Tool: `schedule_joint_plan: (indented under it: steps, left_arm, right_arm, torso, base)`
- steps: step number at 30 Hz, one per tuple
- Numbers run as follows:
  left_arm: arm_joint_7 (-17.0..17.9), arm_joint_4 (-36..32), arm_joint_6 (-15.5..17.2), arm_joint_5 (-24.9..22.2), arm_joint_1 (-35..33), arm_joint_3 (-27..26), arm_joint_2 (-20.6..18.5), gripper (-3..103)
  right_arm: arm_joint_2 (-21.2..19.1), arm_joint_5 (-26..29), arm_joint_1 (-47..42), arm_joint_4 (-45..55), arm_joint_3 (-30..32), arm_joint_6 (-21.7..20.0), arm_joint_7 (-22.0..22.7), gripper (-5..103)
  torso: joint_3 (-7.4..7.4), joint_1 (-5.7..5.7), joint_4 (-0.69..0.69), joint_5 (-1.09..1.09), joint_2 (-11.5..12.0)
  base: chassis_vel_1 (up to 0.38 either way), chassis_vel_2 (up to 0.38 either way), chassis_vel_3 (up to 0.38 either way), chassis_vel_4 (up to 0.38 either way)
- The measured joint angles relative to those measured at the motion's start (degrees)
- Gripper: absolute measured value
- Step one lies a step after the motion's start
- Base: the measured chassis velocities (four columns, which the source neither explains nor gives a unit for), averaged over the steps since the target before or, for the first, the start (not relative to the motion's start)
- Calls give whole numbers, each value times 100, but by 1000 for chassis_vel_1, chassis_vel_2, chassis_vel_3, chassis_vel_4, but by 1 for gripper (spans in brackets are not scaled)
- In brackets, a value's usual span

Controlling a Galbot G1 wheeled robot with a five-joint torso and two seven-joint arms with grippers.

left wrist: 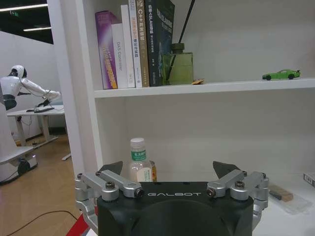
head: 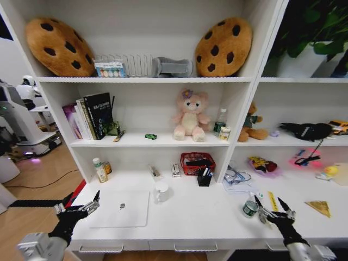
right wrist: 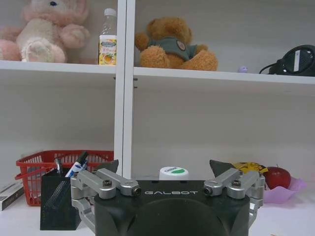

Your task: Organize the objects on the table.

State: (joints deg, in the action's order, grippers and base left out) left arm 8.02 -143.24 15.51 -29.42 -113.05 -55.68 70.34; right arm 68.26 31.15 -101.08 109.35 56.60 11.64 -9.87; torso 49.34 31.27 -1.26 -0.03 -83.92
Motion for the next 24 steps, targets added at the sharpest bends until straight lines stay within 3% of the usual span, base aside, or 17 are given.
schedule_joint_plan:
  steps: [13,24]
  left_arm:
    - [0,-1,0,0,0,0,0,100]
    - [2,0,0,0,0,0,0,100]
  right_arm:
    - [3,-168,412,-242,-334,-313,194,101]
    - [58,-206,388,-350,-388,-288,155,58]
  torso:
    - [0,0,-2,3,-1]
    - [-1,-2,-2,3,-1]
  base:
    - [0,0,0,0]
    - [0,0,0,0]
